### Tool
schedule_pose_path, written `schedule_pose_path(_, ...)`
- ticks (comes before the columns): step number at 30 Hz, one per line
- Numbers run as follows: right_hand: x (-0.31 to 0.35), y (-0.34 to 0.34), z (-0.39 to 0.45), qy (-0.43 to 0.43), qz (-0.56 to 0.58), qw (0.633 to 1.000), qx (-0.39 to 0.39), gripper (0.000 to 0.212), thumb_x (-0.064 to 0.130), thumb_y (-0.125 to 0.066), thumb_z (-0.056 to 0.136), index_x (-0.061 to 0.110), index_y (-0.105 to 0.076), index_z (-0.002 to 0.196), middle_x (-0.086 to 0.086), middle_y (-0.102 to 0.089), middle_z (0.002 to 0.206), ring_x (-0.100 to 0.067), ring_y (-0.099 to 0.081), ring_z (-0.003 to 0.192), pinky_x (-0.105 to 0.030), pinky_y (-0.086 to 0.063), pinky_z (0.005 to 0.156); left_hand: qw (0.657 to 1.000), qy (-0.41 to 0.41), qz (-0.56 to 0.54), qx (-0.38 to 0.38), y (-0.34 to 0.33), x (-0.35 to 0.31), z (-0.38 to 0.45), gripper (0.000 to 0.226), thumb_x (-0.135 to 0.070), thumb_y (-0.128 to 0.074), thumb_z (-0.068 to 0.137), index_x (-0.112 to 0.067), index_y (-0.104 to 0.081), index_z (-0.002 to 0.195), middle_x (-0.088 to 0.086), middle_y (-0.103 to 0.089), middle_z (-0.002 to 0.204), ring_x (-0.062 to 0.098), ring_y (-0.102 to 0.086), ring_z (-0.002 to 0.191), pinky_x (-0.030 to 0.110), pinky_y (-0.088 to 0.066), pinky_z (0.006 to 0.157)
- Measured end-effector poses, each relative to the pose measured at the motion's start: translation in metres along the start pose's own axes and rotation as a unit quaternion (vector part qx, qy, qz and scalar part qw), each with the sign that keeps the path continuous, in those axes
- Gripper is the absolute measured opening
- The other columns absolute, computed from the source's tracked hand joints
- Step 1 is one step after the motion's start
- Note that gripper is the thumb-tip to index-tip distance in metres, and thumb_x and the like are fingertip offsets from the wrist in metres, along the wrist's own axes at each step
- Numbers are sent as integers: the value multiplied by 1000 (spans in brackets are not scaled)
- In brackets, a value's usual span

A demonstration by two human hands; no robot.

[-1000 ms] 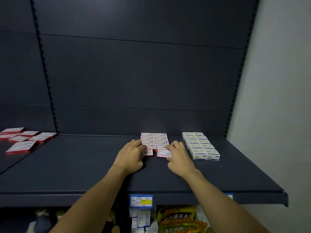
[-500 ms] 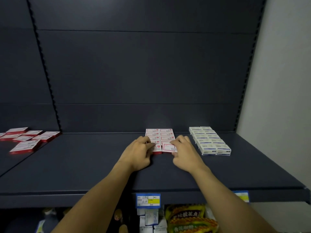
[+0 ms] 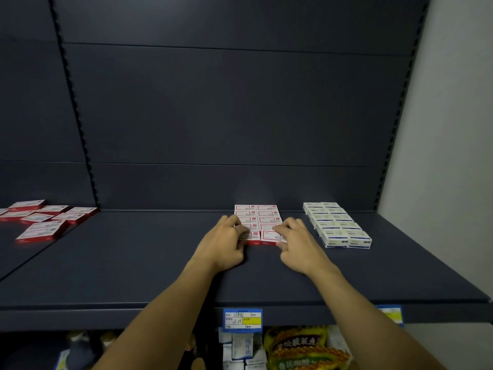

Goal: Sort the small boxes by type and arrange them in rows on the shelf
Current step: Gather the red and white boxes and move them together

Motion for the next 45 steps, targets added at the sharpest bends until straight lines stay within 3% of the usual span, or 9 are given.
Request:
schedule_pose_path(7,0,-1,0,20,5,1000,-22,41,11,-61,90,20,-60,130,8,-55,125,-12,-44,119,-24,-40,102,1000,0,3,-6,-1,1,0,43,-26,-55,90,-15,-62,132,-5,-55,124,14,-45,114,32,-48,98)
schedule_pose_path(15,-2,-1,1,17,-13,999,-35,31,20,-64,90,25,-68,120,11,-51,120,-12,-41,115,-28,-43,101,1000,2,9,-3,-2,1,0,45,-35,-55,91,-17,-60,132,-8,-54,125,12,-44,113,31,-48,98)
schedule_pose_path(20,0,1,-1,7,-36,999,-9,35,23,-59,92,26,-63,126,10,-48,123,-13,-39,117,-32,-45,100,998,16,52,6,3,-7,0,51,-43,-54,89,-21,-55,135,-7,-53,126,14,-47,114,32,-49,91)
schedule_pose_path(24,9,6,-6,27,-96,995,27,48,27,-51,94,23,-47,142,3,-44,135,-19,-39,122,-35,-42,103,995,45,86,38,16,-6,-11,63,-47,-53,90,-19,-40,145,-2,-47,133,19,-48,120,36,-50,92)
schedule_pose_path(27,16,17,-6,46,-142,988,39,57,31,-52,93,16,-38,146,-2,-44,138,-22,-40,122,-35,-40,103,991,62,105,49,39,2,-26,62,-47,-53,92,-19,-38,146,-1,-45,136,20,-49,124,39,-50,94)
schedule_pose_path(30,27,27,0,50,-150,986,46,57,35,-53,91,15,-40,143,-3,-45,138,-22,-40,124,-35,-38,105,983,116,134,57,68,25,-50,58,-43,-54,95,-16,-40,144,2,-43,140,23,-47,126,41,-49,96)
schedule_pose_path(37,93,23,16,83,-121,987,62,54,35,-54,90,13,-45,138,-5,-50,137,-25,-43,128,-37,-35,109,956,213,189,72,134,70,-119,45,-35,-53,97,-17,-50,138,0,-46,137,22,-51,122,41,-50,94)
schedule_pose_path(45,214,-5,22,178,-102,974,96,47,35,-53,92,11,-50,132,-7,-51,132,-26,-45,123,-38,-38,104,933,235,254,95,191,91,-187,37,-27,-49,96,-16,-57,130,1,-53,129,24,-57,112,39,-52,85)
Point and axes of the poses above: each hand's wrist, its own z-axis towards the middle knuckle, its own y-axis out of the back of the hand, x = y × z, the point moved 4 cm from there along z, towards the middle knuckle
